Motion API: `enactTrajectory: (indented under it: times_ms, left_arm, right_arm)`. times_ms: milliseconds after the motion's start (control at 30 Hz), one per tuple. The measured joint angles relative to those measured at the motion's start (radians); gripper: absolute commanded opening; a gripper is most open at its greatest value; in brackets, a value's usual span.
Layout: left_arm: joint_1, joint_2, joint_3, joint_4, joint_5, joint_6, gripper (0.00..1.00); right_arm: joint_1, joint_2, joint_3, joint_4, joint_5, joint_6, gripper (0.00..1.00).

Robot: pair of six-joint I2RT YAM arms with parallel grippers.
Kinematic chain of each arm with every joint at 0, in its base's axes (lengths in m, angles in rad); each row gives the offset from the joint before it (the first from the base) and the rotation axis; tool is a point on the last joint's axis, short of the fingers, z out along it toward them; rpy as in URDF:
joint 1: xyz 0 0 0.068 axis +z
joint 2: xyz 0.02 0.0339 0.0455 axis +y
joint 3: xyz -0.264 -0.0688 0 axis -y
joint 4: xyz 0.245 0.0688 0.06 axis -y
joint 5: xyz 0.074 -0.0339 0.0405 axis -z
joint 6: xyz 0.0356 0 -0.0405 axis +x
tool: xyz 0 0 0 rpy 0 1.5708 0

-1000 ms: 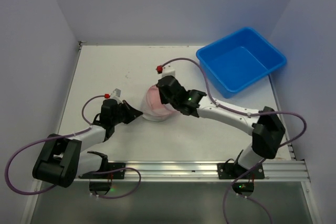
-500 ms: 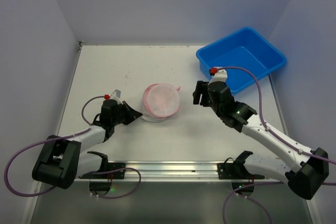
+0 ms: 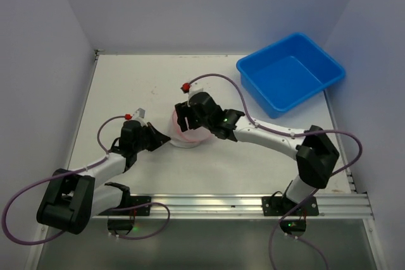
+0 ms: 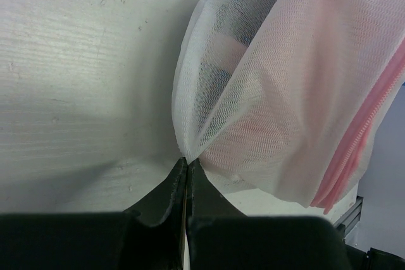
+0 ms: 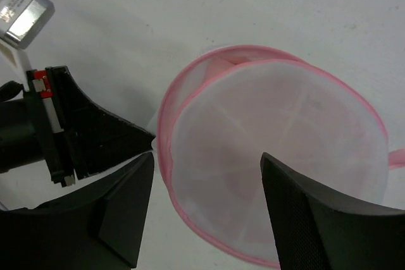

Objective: Unzip the laundry bag and remove the bra

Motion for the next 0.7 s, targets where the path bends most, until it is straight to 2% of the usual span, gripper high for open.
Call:
enactTrajectory:
  times_ms: [100, 333, 433, 467, 533, 567, 667, 700]
  left_arm:
    - [0.000, 0.000, 0.000, -0.007, -0.002, 0.000, 0.00]
    - [0.000, 0.000, 0.000, -0.009, -0.003, 0.000, 0.00]
    - [0.000, 0.000, 0.000, -0.010, -0.004, 0.000, 0.00]
    - [0.000, 0.000, 0.000, -0.010, -0.005, 0.000, 0.00]
    - [0.000, 0.000, 0.000, -0.009, -0.005, 0.000, 0.00]
    - [0.000, 0.000, 0.000, -0.010, -0.006, 0.000, 0.00]
    - [0.000, 0.000, 0.000, -0.010, -0.009, 0.000, 0.00]
    - [0.000, 0.000, 0.000, -0.010, -0.010, 0.000, 0.00]
  right_arm:
    - [0.018, 0.100, 0.050, 0.000, 0.002, -0.003, 0.68]
    - [0.043, 0.214, 0.119, 0.002, 0.029, -0.008, 0.60]
    - [0.043, 0.242, 0.122, 0.004, 0.061, -0.011, 0.43]
    - [0.043, 0.249, 0.122, 0.004, 0.074, -0.010, 0.34]
    - [0.043, 0.254, 0.121, 0.002, 0.092, -0.010, 0.25]
    - [0.043, 0.254, 0.118, 0.003, 0.102, -0.012, 0.15]
    - [0.043, 0.237, 0.087, 0.017, 0.117, -0.021, 0.00]
    - [0.043, 0.224, 0.068, 0.017, 0.124, -0.025, 0.00]
